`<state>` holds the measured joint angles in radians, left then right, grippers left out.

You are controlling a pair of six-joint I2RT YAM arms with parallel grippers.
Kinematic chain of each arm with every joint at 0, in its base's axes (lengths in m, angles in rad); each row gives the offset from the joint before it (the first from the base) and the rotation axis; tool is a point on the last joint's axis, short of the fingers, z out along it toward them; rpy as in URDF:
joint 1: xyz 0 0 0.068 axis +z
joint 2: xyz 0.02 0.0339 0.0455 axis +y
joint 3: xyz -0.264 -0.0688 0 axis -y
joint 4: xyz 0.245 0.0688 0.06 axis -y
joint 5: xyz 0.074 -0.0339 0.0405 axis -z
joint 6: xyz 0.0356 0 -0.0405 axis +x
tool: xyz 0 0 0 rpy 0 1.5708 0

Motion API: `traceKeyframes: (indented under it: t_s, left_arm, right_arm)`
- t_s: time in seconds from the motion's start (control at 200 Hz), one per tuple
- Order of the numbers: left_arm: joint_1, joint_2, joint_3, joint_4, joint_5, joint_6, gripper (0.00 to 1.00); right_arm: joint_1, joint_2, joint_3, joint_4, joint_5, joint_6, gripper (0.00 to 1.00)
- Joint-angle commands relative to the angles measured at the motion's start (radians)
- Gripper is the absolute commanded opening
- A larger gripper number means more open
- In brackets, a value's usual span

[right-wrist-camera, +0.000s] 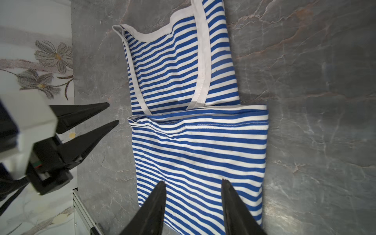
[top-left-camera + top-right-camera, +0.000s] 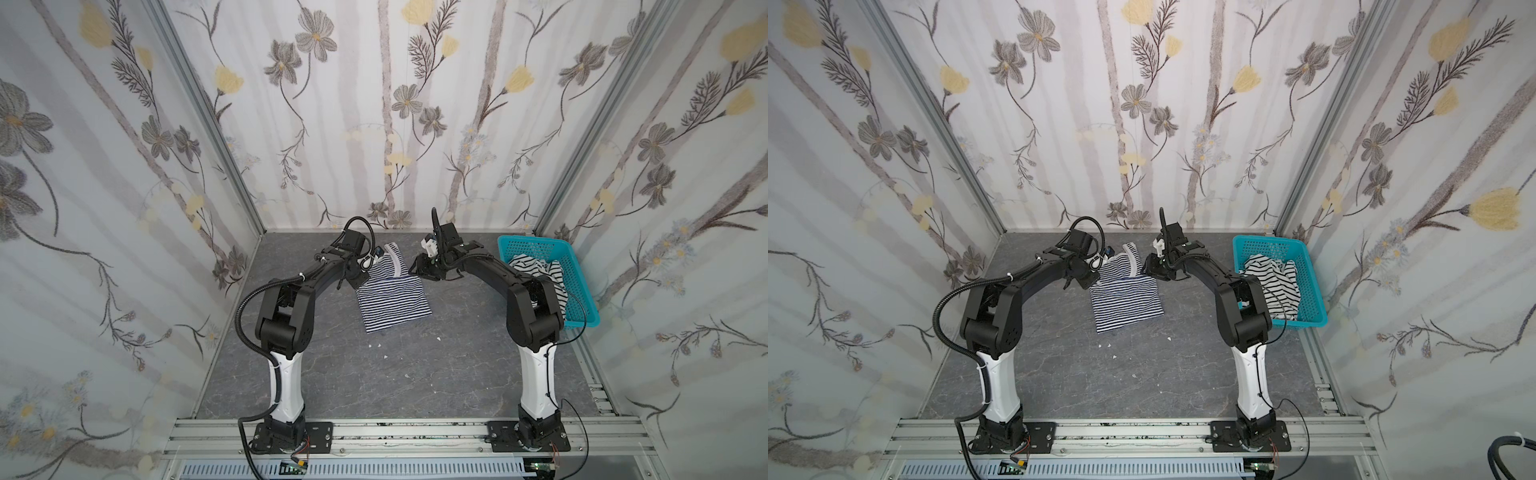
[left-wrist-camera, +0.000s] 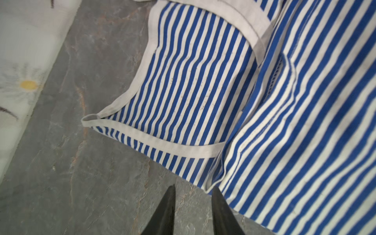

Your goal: Fold and stack the tank tops

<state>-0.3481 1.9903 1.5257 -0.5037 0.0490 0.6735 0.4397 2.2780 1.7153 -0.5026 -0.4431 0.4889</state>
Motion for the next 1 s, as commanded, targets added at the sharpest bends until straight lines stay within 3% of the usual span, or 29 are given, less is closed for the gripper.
traceKeyframes:
  t_s: [0.0,0.07,0.165,0.32,0.405,0.515,0.689,0.864,0.994]
  left_arm:
    - [-0.026,-0.041,-0.04,0.022,0.064,-0.027,0.32]
    - [-0.046,-0.027,-0.042,0.022,0.075,-0.028,0.29]
    - [-0.061,0.028,-0.027,0.024,0.085,-0.034,0.24]
    - [-0.059,0.124,0.022,0.035,0.026,-0.067,0.23]
    - [-0.047,0.135,0.018,0.055,-0.022,-0.09,0.23]
    - [-0.035,0.126,-0.014,0.068,-0.083,-0.093,0.23]
    - [-0.033,0.095,-0.093,0.085,-0.134,-0.091,0.23]
    - [-0.037,-0.029,-0.178,0.113,-0.082,-0.116,0.3]
    - [-0.048,-0.143,-0.261,0.141,-0.039,-0.135,0.4]
  right_arm:
    - [0.024,0.008,-0.016,0.05,0.023,0.008,0.35]
    - [0.028,0.031,-0.011,0.061,0.026,0.021,0.25]
    - [0.03,0.066,0.012,0.075,0.017,0.039,0.18]
    - [0.03,0.109,0.053,0.075,0.011,0.057,0.17]
    - [0.03,0.105,0.038,0.076,0.015,0.057,0.22]
    - [0.027,0.085,-0.003,0.078,0.042,0.048,0.36]
    - [0.021,-0.012,-0.136,0.138,0.05,0.05,0.44]
    - [0.008,-0.178,-0.362,0.249,0.042,0.089,0.53]
    - [0.001,-0.274,-0.509,0.31,0.04,0.112,0.58]
